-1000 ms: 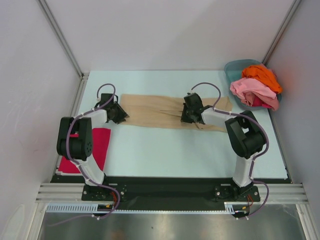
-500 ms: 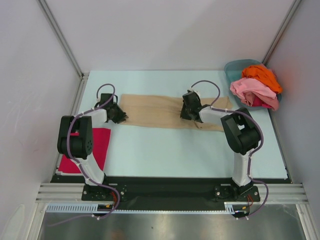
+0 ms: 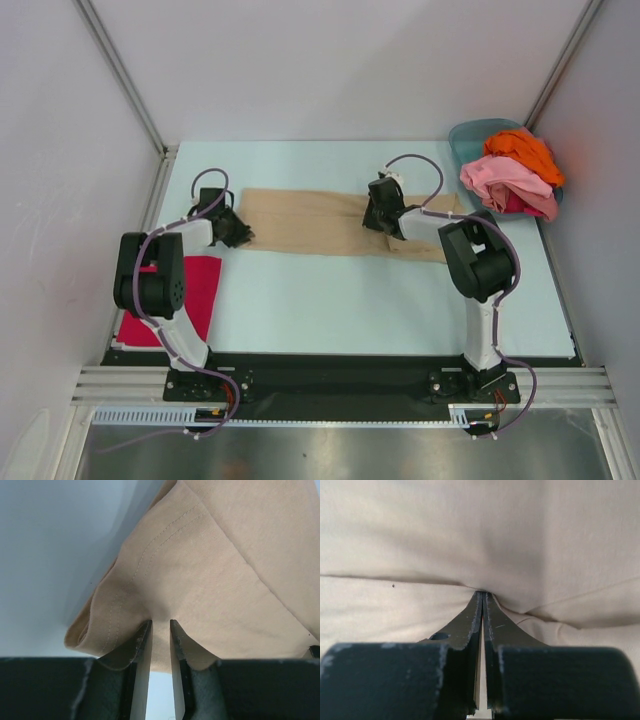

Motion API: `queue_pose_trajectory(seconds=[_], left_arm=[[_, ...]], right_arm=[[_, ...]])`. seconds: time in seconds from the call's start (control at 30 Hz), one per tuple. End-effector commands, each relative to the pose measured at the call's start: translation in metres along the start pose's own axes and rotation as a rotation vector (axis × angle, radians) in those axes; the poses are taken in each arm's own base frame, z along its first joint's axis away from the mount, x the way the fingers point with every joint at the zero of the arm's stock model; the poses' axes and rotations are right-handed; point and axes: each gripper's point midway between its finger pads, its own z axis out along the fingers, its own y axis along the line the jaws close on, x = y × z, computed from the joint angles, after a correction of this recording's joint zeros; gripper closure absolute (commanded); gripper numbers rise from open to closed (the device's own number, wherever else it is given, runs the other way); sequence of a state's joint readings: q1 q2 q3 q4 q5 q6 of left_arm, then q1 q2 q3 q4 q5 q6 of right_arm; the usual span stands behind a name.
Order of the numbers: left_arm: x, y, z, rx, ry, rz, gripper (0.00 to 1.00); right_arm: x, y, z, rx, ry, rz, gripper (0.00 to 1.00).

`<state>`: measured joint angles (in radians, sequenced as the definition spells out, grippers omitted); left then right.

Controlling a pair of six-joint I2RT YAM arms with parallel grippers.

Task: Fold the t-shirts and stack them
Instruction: Fold the tshirt

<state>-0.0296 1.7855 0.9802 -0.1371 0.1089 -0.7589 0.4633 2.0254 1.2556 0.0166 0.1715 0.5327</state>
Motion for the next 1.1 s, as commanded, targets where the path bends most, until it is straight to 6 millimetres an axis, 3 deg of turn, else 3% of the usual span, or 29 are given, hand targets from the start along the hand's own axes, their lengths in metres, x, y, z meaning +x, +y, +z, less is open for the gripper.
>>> queue_pose_trajectory(seconds=[0.0, 0.13, 0.27, 0.43, 0.5, 0.6, 0.7, 0.83, 0.93, 1.07], left_arm=[[-0.001, 0.022, -0.006, -0.067, -0.020, 0.012, 0.74], [-0.005, 0.021, -0.013, -0.068, -0.036, 0.017, 0.74], [-0.009, 0.018, -0.020, -0.064, -0.058, 0.021, 0.74], [-0.016, 0.002, -0.036, 0.000, -0.085, 0.063, 0.72], [-0.021, -0.006, -0.044, 0.023, -0.113, 0.081, 0.66], [-0.024, -0.022, -0.057, 0.069, -0.153, 0.121, 0.61], [-0.021, -0.046, -0.059, 0.149, -0.144, 0.154, 0.57], [-0.007, -0.065, -0.044, 0.208, -0.045, 0.197, 0.57], [-0.002, -0.057, -0.028, 0.161, -0.001, 0.211, 0.57], [0.000, -0.036, -0.008, 0.073, 0.045, 0.218, 0.56]], right_arm=[[-0.025, -0.006, 0.016, 0.006, -0.078, -0.033, 0.98], [-0.019, 0.002, 0.024, -0.048, -0.056, -0.045, 0.97], [-0.019, 0.002, 0.013, -0.046, -0.041, -0.033, 0.97], [-0.029, 0.007, -0.030, -0.076, -0.036, -0.037, 0.89], [-0.038, 0.005, -0.050, -0.077, -0.055, -0.034, 0.81], [-0.036, 0.004, -0.061, -0.077, -0.043, -0.043, 0.70], [-0.035, 0.006, -0.058, -0.086, -0.030, -0.037, 0.66], [-0.018, 0.016, -0.046, -0.122, 0.023, -0.017, 0.66], [-0.008, 0.012, -0.037, -0.119, 0.043, -0.019, 0.67], [0.002, -0.016, -0.024, -0.058, 0.070, -0.038, 0.67]])
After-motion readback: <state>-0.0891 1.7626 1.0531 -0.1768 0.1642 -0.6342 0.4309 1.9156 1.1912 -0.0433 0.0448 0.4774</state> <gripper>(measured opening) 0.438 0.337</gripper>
